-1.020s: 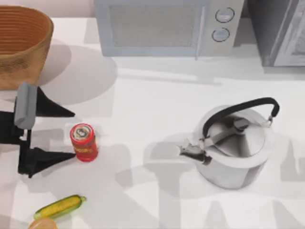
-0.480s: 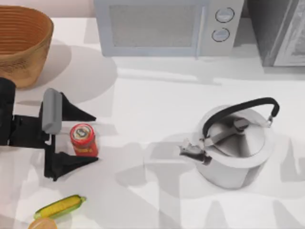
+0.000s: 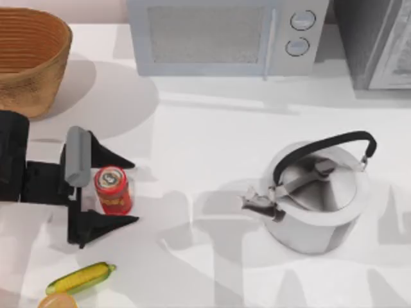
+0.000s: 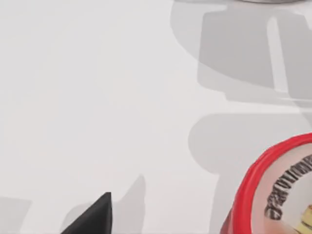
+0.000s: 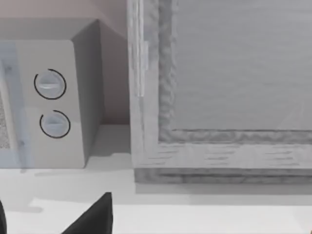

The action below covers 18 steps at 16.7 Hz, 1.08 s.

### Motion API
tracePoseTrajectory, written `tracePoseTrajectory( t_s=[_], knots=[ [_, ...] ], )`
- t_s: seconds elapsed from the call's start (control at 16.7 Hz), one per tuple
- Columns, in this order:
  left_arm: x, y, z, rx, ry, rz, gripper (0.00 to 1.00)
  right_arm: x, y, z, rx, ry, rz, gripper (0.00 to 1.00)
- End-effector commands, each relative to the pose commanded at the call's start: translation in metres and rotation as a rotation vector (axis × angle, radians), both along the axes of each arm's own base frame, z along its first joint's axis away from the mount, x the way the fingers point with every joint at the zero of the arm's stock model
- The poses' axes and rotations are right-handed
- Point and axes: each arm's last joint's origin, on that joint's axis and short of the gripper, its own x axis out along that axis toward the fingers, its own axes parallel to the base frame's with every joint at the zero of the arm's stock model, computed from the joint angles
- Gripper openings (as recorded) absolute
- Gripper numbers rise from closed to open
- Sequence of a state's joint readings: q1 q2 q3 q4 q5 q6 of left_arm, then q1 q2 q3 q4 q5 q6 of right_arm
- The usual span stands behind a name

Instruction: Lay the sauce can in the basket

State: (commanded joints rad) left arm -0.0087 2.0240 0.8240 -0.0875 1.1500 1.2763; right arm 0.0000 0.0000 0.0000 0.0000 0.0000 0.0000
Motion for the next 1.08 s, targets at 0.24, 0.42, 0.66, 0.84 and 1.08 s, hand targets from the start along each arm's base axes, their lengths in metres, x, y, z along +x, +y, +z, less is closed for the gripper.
tracePoseTrajectory(
  t_s=[0.24, 0.42, 0.66, 0.84, 1.08],
  knots=[
    [0.0000, 0.0000, 0.0000, 0.000, 0.000, 0.000, 0.77, 0.0000, 0.0000, 0.0000, 0.000, 0.000, 0.000, 1.00],
    [0.0000, 0.0000, 0.0000, 0.000, 0.000, 0.000, 0.55, 0.0000, 0.0000, 0.0000, 0.000, 0.000, 0.000, 1.00],
    [0.0000, 0.0000, 0.0000, 0.000, 0.000, 0.000, 0.25, 0.0000, 0.0000, 0.0000, 0.000, 0.000, 0.000, 1.00],
    [0.0000, 0.0000, 0.0000, 0.000, 0.000, 0.000, 0.02, 0.0000, 0.0000, 0.0000, 0.000, 0.000, 0.000, 1.00],
    [0.0000, 0.0000, 0.0000, 0.000, 0.000, 0.000, 0.00, 0.0000, 0.0000, 0.0000, 0.000, 0.000, 0.000, 1.00]
  ],
)
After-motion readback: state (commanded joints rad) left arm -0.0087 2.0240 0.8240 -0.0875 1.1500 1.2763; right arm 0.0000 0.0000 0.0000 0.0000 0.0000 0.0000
